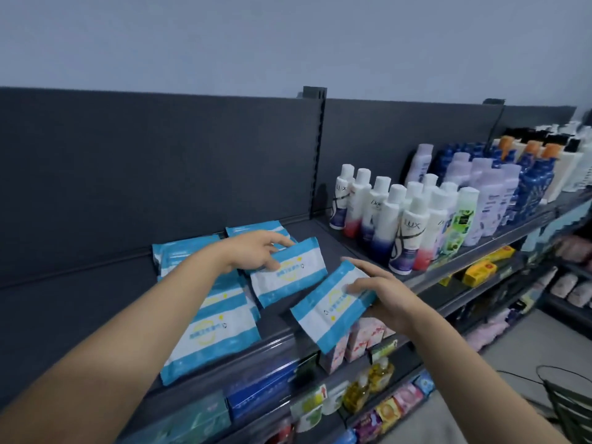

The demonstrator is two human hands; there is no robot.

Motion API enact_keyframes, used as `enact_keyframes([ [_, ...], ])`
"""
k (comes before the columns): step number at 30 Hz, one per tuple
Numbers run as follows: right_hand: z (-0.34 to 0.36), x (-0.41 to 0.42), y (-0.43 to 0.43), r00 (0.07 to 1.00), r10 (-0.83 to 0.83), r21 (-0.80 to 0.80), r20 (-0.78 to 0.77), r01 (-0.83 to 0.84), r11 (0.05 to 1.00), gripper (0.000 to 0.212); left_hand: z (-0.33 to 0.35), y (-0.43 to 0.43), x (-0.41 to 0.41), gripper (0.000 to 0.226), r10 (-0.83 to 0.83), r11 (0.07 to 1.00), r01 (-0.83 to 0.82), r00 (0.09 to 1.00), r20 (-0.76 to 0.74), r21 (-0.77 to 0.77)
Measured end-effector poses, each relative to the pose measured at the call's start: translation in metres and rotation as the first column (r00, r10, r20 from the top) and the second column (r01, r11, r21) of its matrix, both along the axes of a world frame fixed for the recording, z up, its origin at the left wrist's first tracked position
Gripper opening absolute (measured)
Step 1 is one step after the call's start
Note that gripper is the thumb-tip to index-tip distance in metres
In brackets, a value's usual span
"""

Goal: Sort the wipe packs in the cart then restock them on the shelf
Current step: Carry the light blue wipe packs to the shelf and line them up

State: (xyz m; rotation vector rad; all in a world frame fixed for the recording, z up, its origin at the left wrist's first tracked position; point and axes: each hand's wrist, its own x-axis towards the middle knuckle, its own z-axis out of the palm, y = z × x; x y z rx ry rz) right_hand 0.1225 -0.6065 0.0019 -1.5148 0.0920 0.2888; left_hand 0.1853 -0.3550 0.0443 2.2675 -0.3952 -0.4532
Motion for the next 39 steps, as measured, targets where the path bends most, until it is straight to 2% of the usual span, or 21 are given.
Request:
enact_keyframes([
  [3, 0.002, 0.024, -0.008, 0.986, 0.165, -0.057, 0.014, -0.164, 0.985, 0.056, -0.01, -0.006, 0.01, 0.042, -0.009, 0.992, -0.001, 0.997, 0.081, 0.124],
  [6, 0.005, 0.047, -0.009, 0.961, 0.275, -0.094, 0.005, -0.274, 0.957, 0.048, -0.021, -0.005, 0.017, 0.038, 0.01, 0.939, -0.081, 0.978, 0.209, 0.334],
  [8, 0.005, 0.061, -0.008, 0.951, 0.308, -0.081, 0.021, -0.305, 0.949, 0.041, -0.027, -0.002, 0.02, 0.032, 0.05, 0.927, -0.136, 0.969, 0.243, 0.349],
  [12, -0.002, 0.086, -0.001, 0.929, 0.364, -0.051, 0.07, -0.361, 0.931, 0.043, -0.037, -0.002, 0.018, 0.024, 0.114, 0.941, -0.209, 0.938, 0.329, 0.268],
  [17, -0.008, 0.109, 0.02, 0.884, 0.452, -0.252, 0.118, -0.413, 0.875, 0.046, -0.055, -0.004, 0.015, 0.027, 0.359, 0.93, -0.367, 0.879, 0.313, -0.035],
  [19, -0.012, 0.117, 0.027, 0.861, 0.486, -0.322, 0.15, -0.422, 0.847, 0.047, -0.058, -0.003, 0.013, 0.017, 0.454, 0.891, -0.428, 0.842, 0.292, -0.153],
  [22, -0.016, 0.125, 0.035, 0.832, 0.514, -0.391, 0.208, -0.411, 0.823, 0.045, -0.049, -0.004, 0.003, 0.019, 0.459, 0.886, -0.415, 0.848, 0.265, -0.206],
  [23, -0.016, 0.127, 0.036, 0.812, 0.529, -0.44, 0.246, -0.393, 0.808, 0.045, -0.046, -0.004, -0.001, 0.021, 0.415, 0.909, -0.386, 0.874, 0.251, -0.158],
  [25, -0.016, 0.132, 0.037, 0.764, 0.571, -0.54, 0.302, -0.356, 0.763, 0.045, -0.042, -0.005, -0.004, 0.042, 0.245, 0.948, -0.291, 0.926, 0.289, 0.128],
  [26, -0.016, 0.133, 0.037, 0.746, 0.593, -0.574, 0.304, -0.353, 0.739, 0.042, -0.042, -0.007, -0.004, 0.053, 0.145, 0.929, -0.236, 0.941, 0.306, 0.284],
  [27, -0.017, 0.134, 0.036, 0.737, 0.609, -0.591, 0.294, -0.36, 0.722, 0.039, -0.043, -0.009, -0.004, 0.06, 0.083, 0.905, -0.203, 0.946, 0.313, 0.375],
  [29, -0.023, 0.134, 0.032, 0.74, 0.612, -0.564, 0.278, -0.39, 0.728, 0.035, -0.042, -0.011, -0.002, 0.062, 0.076, 0.895, -0.2, 0.949, 0.307, 0.399],
  [33, -0.044, 0.136, 0.019, 0.806, 0.474, -0.273, 0.354, -0.396, 0.877, 0.015, -0.038, -0.023, -0.005, 0.051, 0.074, 0.877, -0.23, 0.933, 0.352, 0.423],
  [35, -0.046, 0.137, 0.015, 0.829, 0.423, -0.188, 0.366, -0.379, 0.906, 0.012, -0.04, -0.028, -0.008, 0.044, 0.109, 0.881, -0.252, 0.932, 0.347, 0.4],
  [37, -0.045, 0.138, 0.012, 0.822, 0.42, -0.163, 0.385, -0.387, 0.907, 0.013, -0.043, -0.028, -0.012, 0.037, 0.189, 0.906, -0.276, 0.942, 0.277, 0.32],
  [39, -0.044, 0.137, 0.012, 0.829, 0.408, -0.064, 0.381, -0.417, 0.907, 0.014, -0.04, -0.025, -0.015, 0.035, 0.321, 0.932, -0.34, 0.935, 0.149, 0.124],
])
